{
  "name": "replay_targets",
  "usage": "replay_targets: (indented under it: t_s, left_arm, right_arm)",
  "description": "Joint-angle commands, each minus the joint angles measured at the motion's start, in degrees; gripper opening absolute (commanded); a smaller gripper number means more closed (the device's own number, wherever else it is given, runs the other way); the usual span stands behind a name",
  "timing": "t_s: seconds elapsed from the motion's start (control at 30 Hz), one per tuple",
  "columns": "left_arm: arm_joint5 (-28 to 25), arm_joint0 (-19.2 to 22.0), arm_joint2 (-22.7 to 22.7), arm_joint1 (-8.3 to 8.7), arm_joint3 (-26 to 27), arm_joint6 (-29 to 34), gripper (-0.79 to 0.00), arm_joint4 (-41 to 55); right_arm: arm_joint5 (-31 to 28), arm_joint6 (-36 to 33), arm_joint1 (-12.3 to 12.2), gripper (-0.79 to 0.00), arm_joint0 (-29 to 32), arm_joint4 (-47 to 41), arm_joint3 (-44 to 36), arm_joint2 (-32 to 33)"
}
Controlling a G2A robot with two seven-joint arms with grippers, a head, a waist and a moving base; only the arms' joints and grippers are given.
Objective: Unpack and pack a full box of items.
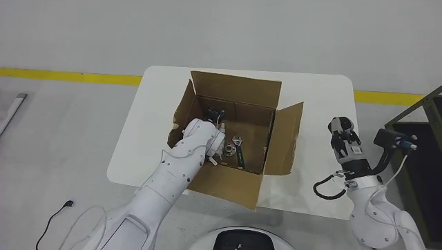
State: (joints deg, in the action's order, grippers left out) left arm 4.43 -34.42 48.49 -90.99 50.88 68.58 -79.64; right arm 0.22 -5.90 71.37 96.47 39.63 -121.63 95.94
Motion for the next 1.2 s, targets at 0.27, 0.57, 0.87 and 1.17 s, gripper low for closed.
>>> replay_targets:
  t_s: [0.27, 0.57, 0.87, 1.17]
  left_arm:
    - [-0.3, -0.1, 0.4, -0.44, -1.3, -0.3, -0.622, -0.3]
    - [-1.6, -0.3, 2.4, -0.17, 4.7, 1.8, -0.785, -0.2]
    - [-3.5, -5.5, 7.9, 1.50, 23.1, 10.6, -0.785, 2.2]
    - [-4.8, -9.3, 12.3, 2.38, 38.9, 17.6, -0.785, 8.0]
  right_arm:
    - [0.4, -0.1, 0.1, -0.785, 0.5, 0.2, -0.4, 0.1]
    - [0.3, -1.0, 0.3, -0.785, -0.4, -0.5, -0.4, -0.7]
    - [-0.6, -5.9, 0.5, -0.529, -2.3, -13.0, 0.1, -0.5]
    - [0.5, -16.5, 0.1, -0.502, -4.6, -17.2, 1.7, -2.2]
